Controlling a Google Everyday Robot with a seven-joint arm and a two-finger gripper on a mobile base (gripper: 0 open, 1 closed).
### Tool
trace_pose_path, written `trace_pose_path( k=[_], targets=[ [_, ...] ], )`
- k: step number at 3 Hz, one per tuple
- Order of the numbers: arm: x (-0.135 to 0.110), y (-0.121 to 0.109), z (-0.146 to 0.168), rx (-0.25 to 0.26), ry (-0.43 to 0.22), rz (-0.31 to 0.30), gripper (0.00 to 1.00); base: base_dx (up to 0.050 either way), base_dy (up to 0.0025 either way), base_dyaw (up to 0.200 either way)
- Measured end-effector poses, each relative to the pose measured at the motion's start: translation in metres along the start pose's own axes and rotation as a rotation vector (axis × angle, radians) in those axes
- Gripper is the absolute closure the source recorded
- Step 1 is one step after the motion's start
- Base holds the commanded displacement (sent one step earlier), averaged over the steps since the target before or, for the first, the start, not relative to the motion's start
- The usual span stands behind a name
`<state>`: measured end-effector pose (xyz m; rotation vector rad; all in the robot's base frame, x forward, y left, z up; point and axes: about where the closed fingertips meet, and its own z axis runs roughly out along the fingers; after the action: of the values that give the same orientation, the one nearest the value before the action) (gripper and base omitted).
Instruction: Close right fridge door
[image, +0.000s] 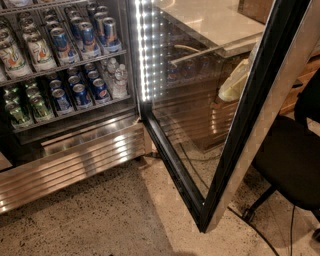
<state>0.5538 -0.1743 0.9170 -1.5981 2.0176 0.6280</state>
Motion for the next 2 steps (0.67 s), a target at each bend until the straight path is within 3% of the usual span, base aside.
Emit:
trace_pose_path(
  k=[2],
  targets=[
    [0.0000,0.0000,0.0000,0.000,0.000,0.000,1.00,-0.037,-0.00236,0.131]
  ],
)
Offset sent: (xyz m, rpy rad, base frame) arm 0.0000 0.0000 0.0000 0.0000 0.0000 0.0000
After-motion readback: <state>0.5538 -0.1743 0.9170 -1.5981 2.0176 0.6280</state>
